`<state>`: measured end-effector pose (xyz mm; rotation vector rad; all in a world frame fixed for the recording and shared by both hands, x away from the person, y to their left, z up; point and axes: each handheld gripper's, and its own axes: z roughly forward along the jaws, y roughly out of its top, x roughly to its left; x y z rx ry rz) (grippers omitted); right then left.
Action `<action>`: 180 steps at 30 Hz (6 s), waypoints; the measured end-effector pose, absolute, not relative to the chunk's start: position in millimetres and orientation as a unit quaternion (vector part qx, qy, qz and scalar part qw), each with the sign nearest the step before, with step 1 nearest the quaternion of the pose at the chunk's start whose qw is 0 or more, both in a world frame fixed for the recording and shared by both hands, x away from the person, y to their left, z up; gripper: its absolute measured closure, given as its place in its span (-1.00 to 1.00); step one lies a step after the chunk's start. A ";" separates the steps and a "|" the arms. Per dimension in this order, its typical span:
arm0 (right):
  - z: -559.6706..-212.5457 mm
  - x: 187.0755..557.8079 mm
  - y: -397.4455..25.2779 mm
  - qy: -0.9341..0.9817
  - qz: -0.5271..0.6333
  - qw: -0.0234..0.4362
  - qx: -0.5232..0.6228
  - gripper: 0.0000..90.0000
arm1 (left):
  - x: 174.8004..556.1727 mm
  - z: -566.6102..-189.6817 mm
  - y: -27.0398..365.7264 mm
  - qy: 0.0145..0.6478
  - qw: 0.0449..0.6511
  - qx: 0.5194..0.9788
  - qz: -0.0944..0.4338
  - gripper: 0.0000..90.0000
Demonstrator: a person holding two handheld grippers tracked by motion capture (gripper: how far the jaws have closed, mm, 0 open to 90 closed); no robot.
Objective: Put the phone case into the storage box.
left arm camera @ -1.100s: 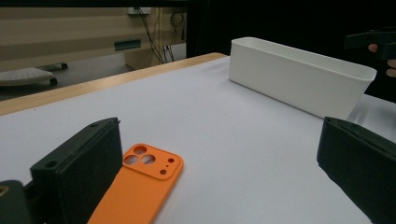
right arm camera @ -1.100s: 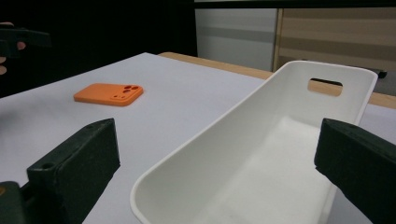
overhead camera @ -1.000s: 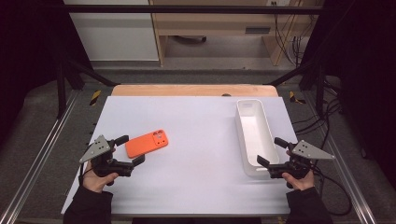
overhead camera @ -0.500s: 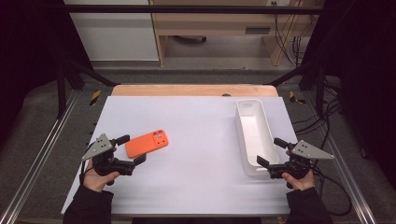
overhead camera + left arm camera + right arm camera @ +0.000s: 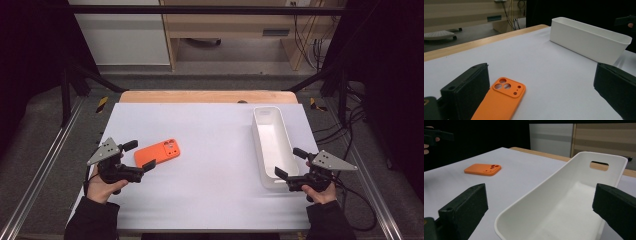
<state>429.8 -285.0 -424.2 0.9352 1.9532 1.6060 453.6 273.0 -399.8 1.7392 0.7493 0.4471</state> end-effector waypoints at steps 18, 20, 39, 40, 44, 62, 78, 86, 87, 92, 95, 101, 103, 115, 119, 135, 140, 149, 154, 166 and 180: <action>-423.9 430.1 -285.6 0.706 0.580 0.221 0.340 -0.99 | 477.3 -399.2 270.0 0.341 0.533 0.751 0.190 -0.99; -423.8 429.9 -285.6 0.706 0.580 0.221 0.340 -0.99 | 481.9 -400.3 269.9 0.348 0.527 0.752 0.190 -0.98; -424.2 430.6 -285.6 0.707 0.579 0.222 0.339 -0.99 | 514.4 -414.4 276.6 0.391 0.487 0.757 0.194 -0.86; -424.1 430.4 -285.7 0.707 0.579 0.222 0.340 -0.99 | 516.1 -415.5 276.7 0.395 0.483 0.757 0.197 -0.84; -424.2 430.5 -285.6 0.707 0.579 0.222 0.340 -0.99 | 522.0 -420.5 278.3 0.408 0.466 0.759 0.201 -0.73; -424.3 430.6 -285.5 0.708 0.578 0.221 0.340 -0.99 | 539.9 -434.6 286.8 0.456 0.430 0.743 0.235 -0.13; -425.1 431.2 -284.7 0.710 0.577 0.221 0.339 -0.99 | 548.9 -450.3 293.5 0.477 0.382 0.756 0.236 0.60; -425.2 431.2 -284.8 0.710 0.576 0.220 0.340 -0.99 | 552.4 -458.1 296.2 0.488 0.364 0.761 0.224 0.83; -425.2 431.1 -284.9 0.710 0.577 0.220 0.340 -0.99 | 552.8 -458.9 296.3 0.490 0.363 0.761 0.222 0.83; -425.2 431.1 -285.1 0.709 0.576 0.220 0.341 -0.99 | 554.3 -461.4 297.3 0.494 0.355 0.764 0.216 0.99; -425.2 431.1 -285.0 0.710 0.576 0.220 0.340 -0.99 | 555.5 -464.0 296.4 0.495 0.348 0.767 0.216 1.00; -425.2 431.1 -285.1 0.710 0.576 0.220 0.340 -0.99 | 556.7 -467.6 296.4 0.499 0.332 0.771 0.214 1.00; -425.2 431.1 -285.0 0.710 0.576 0.219 0.340 -0.99 | 557.1 -469.0 296.4 0.501 0.329 0.772 0.211 1.00; -424.8 430.9 -285.6 0.709 0.577 0.218 0.341 -0.99 | 555.6 -469.3 295.6 0.502 0.319 0.777 0.207 1.00; -424.7 430.9 -285.7 0.709 0.578 0.217 0.341 -0.99 | 555.5 -469.3 295.8 0.503 0.318 0.776 0.206 1.00; -423.7 430.4 -286.7 0.706 0.581 0.216 0.342 -0.99 | 541.1 -467.9 293.1 0.494 0.315 0.787 0.193 1.00; -423.7 430.3 -286.8 0.706 0.581 0.216 0.342 -0.99 | 534.8 -467.1 290.5 0.485 0.311 0.795 0.191 1.00; -423.4 430.2 -287.5 0.705 0.583 0.217 0.340 -0.99 | 522.6 -466.3 285.7 0.476 0.313 0.801 0.182 1.00; -423.3 430.2 -287.8 0.705 0.583 0.217 0.340 -0.99 | 514.7 -465.7 282.5 0.470 0.316 0.805 0.179 1.00; -423.4 430.0 -287.6 0.706 0.582 0.217 0.340 -0.99 | 508.4 -465.9 281.4 0.465 0.321 0.805 0.180 1.00; -423.4 430.0 -288.0 0.706 0.581 0.219 0.340 -0.99 | 502.1 -441.4 282.2 0.444 0.371 0.789 0.207 0.54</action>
